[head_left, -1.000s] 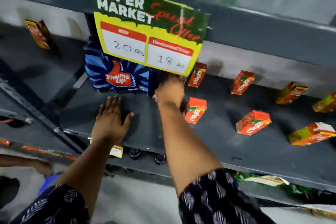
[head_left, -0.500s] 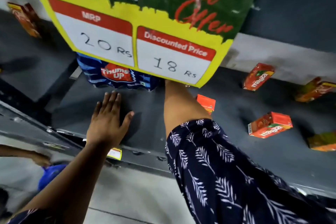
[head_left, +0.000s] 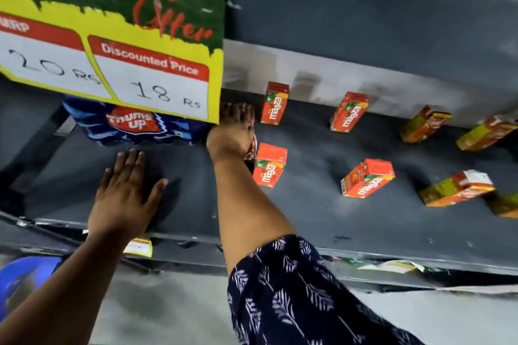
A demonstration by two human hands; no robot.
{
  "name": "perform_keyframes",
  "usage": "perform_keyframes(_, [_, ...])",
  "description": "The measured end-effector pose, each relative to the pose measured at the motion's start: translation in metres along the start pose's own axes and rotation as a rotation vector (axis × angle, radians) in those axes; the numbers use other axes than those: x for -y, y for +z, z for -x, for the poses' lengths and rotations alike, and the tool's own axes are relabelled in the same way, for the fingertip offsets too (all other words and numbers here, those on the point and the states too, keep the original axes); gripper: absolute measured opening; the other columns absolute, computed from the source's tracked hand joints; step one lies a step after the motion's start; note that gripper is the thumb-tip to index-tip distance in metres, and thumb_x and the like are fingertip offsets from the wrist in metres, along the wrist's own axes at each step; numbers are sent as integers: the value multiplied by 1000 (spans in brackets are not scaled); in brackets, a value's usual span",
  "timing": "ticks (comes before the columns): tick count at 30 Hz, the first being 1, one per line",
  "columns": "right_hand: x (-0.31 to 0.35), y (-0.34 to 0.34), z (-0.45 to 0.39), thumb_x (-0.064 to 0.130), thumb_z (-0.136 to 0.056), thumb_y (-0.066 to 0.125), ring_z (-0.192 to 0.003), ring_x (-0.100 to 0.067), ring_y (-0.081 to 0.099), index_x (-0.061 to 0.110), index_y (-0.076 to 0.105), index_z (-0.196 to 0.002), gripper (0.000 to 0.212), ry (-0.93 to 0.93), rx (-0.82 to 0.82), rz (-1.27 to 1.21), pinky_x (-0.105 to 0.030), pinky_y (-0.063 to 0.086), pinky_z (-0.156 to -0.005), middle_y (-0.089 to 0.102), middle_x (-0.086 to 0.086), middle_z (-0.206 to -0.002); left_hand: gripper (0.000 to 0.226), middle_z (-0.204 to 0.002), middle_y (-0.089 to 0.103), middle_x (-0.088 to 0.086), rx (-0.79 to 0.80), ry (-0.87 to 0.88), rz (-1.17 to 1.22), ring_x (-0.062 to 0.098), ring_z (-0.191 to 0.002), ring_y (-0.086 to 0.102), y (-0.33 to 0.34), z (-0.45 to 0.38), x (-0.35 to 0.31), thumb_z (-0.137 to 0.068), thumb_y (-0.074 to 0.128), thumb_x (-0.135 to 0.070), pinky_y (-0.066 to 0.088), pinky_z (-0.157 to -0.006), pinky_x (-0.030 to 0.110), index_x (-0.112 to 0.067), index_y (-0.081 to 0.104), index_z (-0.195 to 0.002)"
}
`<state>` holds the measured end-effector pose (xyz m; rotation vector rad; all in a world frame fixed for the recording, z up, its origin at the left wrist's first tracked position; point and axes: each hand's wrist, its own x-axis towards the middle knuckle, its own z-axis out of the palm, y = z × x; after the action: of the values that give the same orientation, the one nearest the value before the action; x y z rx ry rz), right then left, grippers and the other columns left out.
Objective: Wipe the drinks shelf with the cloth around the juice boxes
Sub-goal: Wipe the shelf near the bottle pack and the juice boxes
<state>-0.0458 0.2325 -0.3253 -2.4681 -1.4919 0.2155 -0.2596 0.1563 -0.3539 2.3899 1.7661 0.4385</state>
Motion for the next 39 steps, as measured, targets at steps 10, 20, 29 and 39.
perform_keyframes(10, [-21,-2,108,11,-86,40,-145,-34,-5,21,17,-148,66,-111,19,-115,-44,5,-119,8,-10,-159,85,-157,18,11,10,-8,-29,21,-145,7,1,-1,2,-85,18,-65,8,-117,42,-8,20,-148])
perform_keyframes(20, [-41,-7,159,3,-82,46,-145,-29,5,30,33,-143,68,-287,97,-257,-47,26,-113,21,1,-157,86,-157,18,12,4,5,-33,23,-145,9,0,0,0,-86,18,-66,9,-116,43,-6,20,-148])
perform_keyframes(29, [-65,-19,208,-1,-75,56,-140,-23,29,24,45,-137,67,-491,2,-217,-28,15,-114,39,-1,-149,85,-156,19,13,13,-11,-19,24,-145,9,-4,1,-3,-86,21,-64,8,-117,44,-7,20,-148])
perform_keyframes(39, [-91,-79,239,-4,-80,46,-118,-4,53,31,65,-114,53,-378,157,-620,-17,38,-103,61,12,-127,89,-156,20,13,16,3,-31,23,-145,9,-6,5,-2,-85,11,-69,7,-117,43,-6,20,-148])
